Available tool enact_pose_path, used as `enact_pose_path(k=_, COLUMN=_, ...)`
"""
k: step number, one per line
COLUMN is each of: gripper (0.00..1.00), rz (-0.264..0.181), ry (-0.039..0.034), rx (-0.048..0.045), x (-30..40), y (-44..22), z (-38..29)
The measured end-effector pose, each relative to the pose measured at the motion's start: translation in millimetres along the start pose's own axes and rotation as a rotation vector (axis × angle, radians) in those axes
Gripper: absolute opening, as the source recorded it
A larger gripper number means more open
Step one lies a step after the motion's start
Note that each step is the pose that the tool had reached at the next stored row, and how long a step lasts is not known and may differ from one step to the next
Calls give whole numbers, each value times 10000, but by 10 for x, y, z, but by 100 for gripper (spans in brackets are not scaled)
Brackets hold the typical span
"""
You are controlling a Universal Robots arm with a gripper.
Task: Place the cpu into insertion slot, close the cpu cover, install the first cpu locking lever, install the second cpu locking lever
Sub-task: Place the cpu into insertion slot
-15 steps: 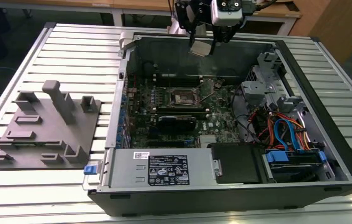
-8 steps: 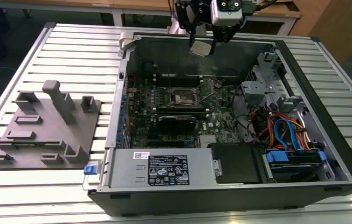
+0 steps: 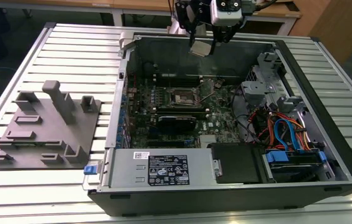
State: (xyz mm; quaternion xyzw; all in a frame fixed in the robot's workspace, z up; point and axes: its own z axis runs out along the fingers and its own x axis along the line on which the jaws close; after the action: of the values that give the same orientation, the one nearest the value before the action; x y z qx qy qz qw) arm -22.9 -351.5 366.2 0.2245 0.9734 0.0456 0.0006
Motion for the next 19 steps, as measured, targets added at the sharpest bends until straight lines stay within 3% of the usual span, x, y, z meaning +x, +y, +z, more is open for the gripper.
enact_pose_path(k=5, gripper=54, rz=370, ry=-33, rx=-7, x=0, y=0, z=1)
enact_pose_path(k=13, gripper=54, rz=1726, ry=-158, rx=-24, x=0, y=-1, z=5)
enact_pose_path(k=19, gripper=54, rz=1835, ry=-168, rx=-27, x=9, y=-5, z=6)
